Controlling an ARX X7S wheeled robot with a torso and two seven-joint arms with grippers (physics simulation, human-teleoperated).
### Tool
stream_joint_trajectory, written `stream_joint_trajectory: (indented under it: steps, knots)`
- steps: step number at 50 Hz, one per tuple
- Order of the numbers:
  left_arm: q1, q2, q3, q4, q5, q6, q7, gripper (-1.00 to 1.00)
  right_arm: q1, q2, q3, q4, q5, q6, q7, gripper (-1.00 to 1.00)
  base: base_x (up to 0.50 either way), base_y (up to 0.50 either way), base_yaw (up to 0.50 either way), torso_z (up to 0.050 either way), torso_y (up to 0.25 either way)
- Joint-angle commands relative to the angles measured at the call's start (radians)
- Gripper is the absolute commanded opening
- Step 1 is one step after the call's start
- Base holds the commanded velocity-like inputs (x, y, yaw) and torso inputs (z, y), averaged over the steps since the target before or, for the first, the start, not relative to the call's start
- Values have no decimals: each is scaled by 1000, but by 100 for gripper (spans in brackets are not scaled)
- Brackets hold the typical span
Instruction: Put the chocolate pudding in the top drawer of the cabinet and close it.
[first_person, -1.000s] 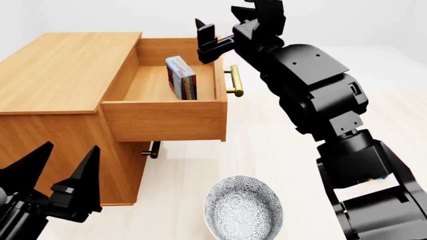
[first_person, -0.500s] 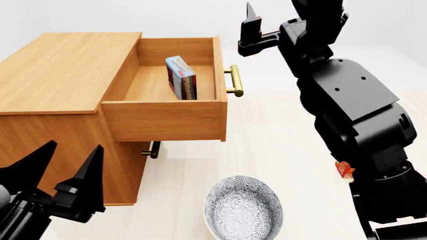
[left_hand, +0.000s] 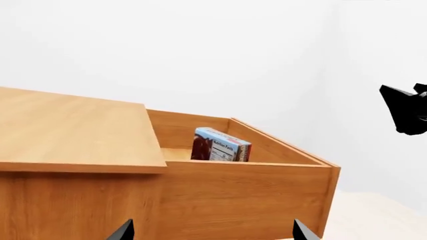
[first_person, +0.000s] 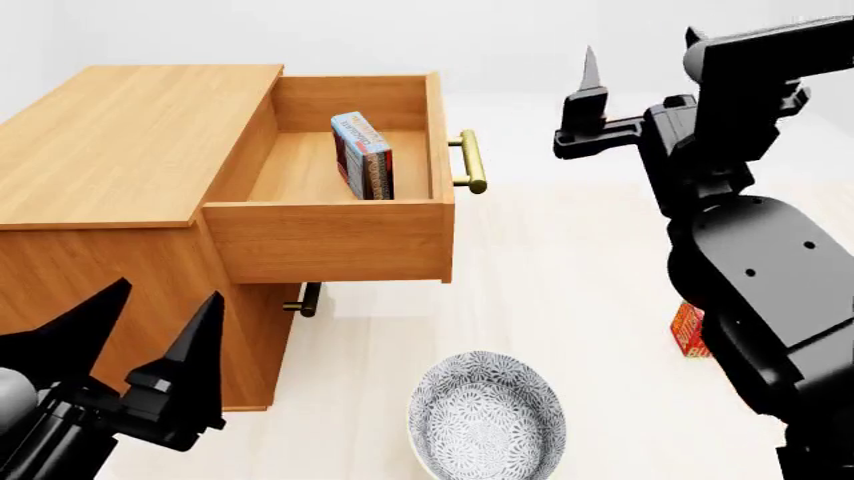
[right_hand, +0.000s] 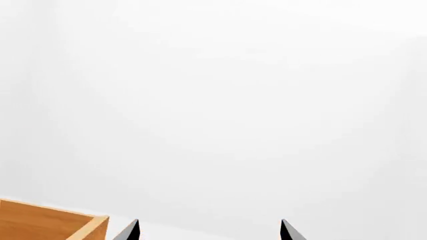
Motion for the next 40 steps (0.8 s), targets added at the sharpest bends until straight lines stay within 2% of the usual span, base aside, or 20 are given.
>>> stream_joint_trajectory:
  steps: [1,15,28,40]
  knots:
    - [-2,18,-5,3,3,-10,8,100,-145,104,40,-171,6,20,80,100,0,0,0,0,0]
    - [-9,41,-14,17,2,-26,21,100,-347,218,141,-324,24,-11,167,100,0,0,0,0,0]
    - [-27,103,-26,12,-11,-45,61,100,-555,283,246,-398,27,-93,223,100,0,0,0,0,0]
    - [-90,217,-42,9,-74,-144,111,100,-704,314,347,-427,21,-154,275,100,0,0,0,0,0]
